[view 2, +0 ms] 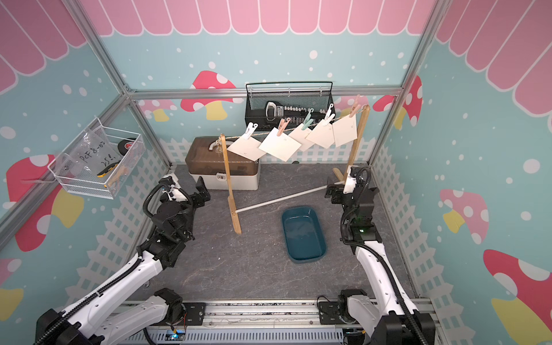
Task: Remove the postcards from the strings
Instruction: Adjust the clothesline at the center of the board.
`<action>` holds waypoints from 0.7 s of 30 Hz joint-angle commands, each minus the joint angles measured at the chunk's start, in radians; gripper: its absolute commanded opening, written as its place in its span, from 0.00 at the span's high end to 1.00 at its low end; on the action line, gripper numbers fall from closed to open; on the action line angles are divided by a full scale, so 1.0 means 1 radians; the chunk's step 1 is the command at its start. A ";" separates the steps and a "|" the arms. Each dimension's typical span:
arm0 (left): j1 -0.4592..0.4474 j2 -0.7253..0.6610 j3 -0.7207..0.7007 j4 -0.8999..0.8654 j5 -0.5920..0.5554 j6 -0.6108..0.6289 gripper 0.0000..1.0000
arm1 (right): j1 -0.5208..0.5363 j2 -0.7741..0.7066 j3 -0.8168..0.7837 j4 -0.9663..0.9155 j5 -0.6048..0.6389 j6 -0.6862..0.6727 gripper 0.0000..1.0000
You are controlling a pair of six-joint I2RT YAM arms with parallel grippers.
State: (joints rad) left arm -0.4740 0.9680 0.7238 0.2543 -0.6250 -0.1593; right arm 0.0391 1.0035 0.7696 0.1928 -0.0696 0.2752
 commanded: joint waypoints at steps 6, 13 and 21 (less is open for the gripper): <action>-0.148 0.093 0.171 -0.180 0.005 -0.023 0.07 | 0.000 -0.006 0.035 -0.067 -0.404 0.170 0.05; -0.160 0.237 0.278 -0.110 0.017 0.018 0.11 | 0.002 -0.030 0.063 -0.115 -0.470 0.151 0.06; -0.159 0.355 0.346 -0.038 0.002 0.059 0.19 | 0.005 -0.039 0.081 -0.145 -0.514 0.138 0.06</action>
State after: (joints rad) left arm -0.6304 1.3003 1.0336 0.1787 -0.6102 -0.1268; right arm 0.0395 0.9813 0.8162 0.0681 -0.5446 0.4129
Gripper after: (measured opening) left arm 0.820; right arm 0.944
